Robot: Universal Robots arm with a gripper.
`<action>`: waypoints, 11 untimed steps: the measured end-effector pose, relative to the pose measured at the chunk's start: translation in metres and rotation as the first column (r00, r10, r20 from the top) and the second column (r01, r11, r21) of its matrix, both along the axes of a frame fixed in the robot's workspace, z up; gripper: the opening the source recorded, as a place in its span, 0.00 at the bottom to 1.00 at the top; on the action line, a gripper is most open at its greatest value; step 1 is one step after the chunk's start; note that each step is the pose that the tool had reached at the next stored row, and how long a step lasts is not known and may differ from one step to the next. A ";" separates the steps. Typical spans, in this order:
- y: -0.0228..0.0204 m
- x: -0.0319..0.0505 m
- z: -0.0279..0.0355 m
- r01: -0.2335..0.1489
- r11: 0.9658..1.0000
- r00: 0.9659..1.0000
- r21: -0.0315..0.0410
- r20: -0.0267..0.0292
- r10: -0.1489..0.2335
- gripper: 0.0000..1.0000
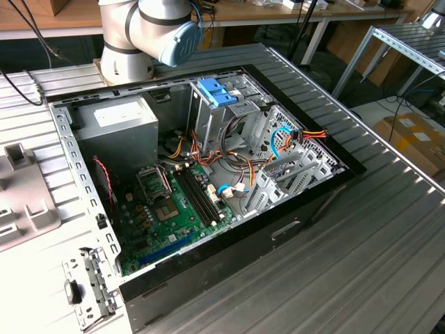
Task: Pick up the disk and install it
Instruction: 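Pick up the disk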
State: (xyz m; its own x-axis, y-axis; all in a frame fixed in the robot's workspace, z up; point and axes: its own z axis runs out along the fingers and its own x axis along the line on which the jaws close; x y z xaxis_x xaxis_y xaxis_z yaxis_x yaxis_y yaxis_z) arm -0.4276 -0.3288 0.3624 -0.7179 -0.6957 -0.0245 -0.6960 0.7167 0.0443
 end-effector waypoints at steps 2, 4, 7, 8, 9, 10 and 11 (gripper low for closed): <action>0.0000 0.0000 0.0000 -0.008 1.000 1.000 0.000 0.000 0.008 0.11; 0.0000 0.0000 -0.0001 -0.018 1.000 1.000 0.000 0.000 0.018 0.11; 0.0000 0.0000 -0.0002 -0.031 1.000 1.000 0.000 0.000 0.031 0.11; 0.0000 0.0000 -0.0002 -0.034 0.999 0.999 0.000 0.000 0.034 0.11; 0.0000 0.0000 -0.0003 -0.037 0.999 0.999 0.000 0.000 0.037 0.11; 0.0000 0.0000 -0.0003 -0.040 0.999 0.999 0.000 0.000 0.040 0.11; 0.0000 0.0000 -0.0003 -0.043 0.999 0.999 0.000 0.000 0.043 0.11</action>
